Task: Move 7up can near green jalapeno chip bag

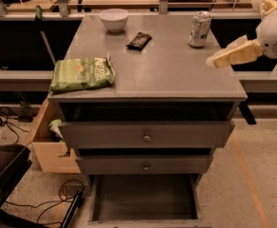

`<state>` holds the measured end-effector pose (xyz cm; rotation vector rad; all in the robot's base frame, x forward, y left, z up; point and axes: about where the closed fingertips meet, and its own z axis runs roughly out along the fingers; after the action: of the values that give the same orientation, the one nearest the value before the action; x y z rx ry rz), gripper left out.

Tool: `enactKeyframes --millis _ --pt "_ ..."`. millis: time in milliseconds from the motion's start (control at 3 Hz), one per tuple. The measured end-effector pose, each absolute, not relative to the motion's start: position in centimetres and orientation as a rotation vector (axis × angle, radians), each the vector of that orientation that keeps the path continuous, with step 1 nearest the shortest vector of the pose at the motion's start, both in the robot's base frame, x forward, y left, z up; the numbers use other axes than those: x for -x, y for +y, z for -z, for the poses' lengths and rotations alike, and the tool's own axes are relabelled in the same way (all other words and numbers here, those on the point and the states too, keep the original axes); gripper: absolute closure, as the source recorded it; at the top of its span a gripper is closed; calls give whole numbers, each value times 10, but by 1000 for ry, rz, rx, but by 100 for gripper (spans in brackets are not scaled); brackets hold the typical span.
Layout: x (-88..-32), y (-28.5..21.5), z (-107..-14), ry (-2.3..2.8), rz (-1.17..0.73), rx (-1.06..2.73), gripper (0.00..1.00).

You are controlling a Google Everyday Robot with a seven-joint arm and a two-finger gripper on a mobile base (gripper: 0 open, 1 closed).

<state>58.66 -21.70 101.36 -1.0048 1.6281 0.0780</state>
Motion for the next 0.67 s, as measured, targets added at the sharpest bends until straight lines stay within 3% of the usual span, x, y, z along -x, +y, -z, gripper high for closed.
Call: enactKeyframes --millis 333,667 --pt "-601 -225 -1029 1593 -13 944 0" --pt "-604 -217 -1018 1612 -66 915 0"
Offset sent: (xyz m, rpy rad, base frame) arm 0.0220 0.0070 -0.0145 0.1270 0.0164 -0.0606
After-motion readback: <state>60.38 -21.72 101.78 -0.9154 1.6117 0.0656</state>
